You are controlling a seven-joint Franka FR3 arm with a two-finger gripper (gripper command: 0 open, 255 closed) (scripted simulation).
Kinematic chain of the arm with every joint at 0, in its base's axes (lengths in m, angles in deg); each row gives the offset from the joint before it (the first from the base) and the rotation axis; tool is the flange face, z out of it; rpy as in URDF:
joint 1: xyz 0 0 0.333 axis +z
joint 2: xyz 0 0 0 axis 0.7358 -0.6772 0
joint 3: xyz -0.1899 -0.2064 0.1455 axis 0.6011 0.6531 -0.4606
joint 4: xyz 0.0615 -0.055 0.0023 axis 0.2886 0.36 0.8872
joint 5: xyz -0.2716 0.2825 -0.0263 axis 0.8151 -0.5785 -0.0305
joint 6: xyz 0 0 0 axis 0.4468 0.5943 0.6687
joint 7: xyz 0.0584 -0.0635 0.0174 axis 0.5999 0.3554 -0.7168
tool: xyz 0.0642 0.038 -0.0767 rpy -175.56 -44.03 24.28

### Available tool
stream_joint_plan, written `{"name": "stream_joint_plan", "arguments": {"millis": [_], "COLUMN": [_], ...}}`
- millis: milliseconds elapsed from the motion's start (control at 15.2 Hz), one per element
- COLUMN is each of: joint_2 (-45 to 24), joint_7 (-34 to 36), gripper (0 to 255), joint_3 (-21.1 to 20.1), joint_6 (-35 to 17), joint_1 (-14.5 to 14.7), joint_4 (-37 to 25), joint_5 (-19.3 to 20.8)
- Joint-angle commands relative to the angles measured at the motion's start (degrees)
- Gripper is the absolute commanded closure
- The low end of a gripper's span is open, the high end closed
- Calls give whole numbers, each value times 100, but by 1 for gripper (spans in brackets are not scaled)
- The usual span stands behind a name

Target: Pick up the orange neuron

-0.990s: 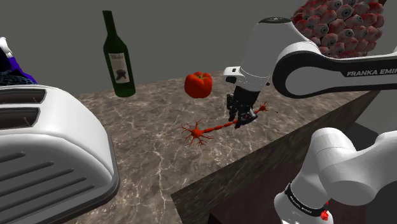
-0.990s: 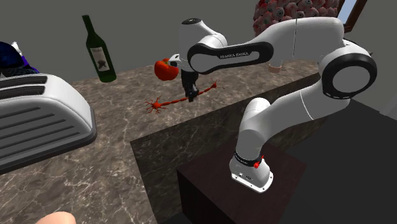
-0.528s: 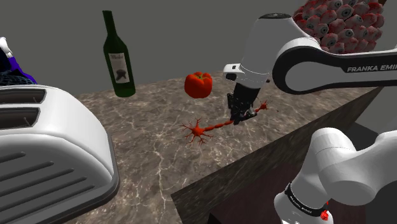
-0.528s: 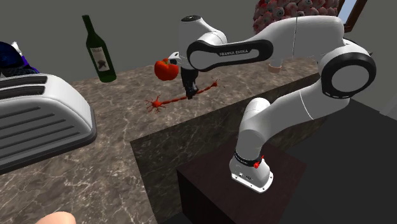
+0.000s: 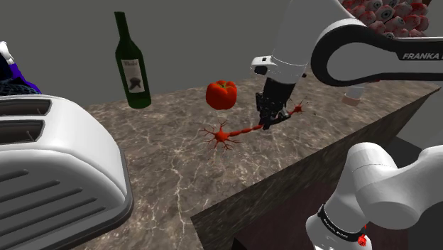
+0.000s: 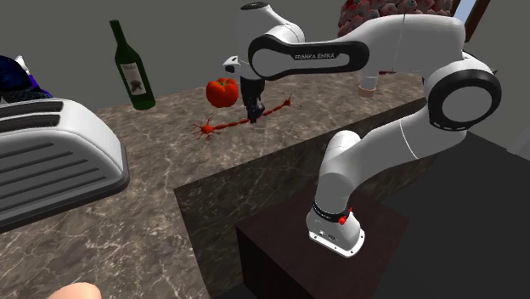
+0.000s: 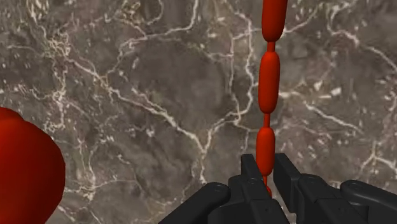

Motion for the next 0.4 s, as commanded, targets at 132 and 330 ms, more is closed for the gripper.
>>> {"name": "stream_joint_plan", "arguments": {"millis": [132,330], "joint_2": [-48,-65], "joint_7": [-27,-33], "gripper": [255,255], "joint_3": [-9,-13], "joint_6": [289,370], "joint_1": [4,5], "joint_4": [-336,-436], "joint_5": [-15,-19]}}
